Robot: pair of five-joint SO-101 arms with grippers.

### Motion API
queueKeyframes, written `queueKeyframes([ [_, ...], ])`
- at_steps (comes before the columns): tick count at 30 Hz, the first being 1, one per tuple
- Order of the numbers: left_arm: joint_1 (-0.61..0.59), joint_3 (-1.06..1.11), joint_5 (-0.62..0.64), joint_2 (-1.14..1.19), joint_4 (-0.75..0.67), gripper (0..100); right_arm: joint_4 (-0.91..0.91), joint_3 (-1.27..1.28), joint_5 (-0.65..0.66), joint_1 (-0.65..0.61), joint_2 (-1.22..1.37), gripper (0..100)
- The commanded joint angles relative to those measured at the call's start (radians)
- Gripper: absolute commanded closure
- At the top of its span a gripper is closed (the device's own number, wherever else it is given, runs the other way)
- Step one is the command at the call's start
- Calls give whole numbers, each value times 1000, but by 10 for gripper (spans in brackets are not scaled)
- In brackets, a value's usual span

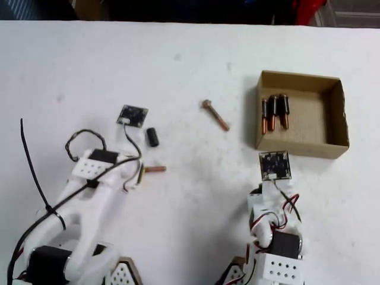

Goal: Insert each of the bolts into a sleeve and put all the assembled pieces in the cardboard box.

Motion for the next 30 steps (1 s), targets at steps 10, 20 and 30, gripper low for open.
queueKeyframes([
  [10,10,-20,2,-2,-104,928,5,8,2,10,-4,981],
  [20,7,-180,173,-4,91,928,5,8,2,10,-4,981],
  [30,8,-219,207,-10,224,924,5,8,2,10,-4,981],
])
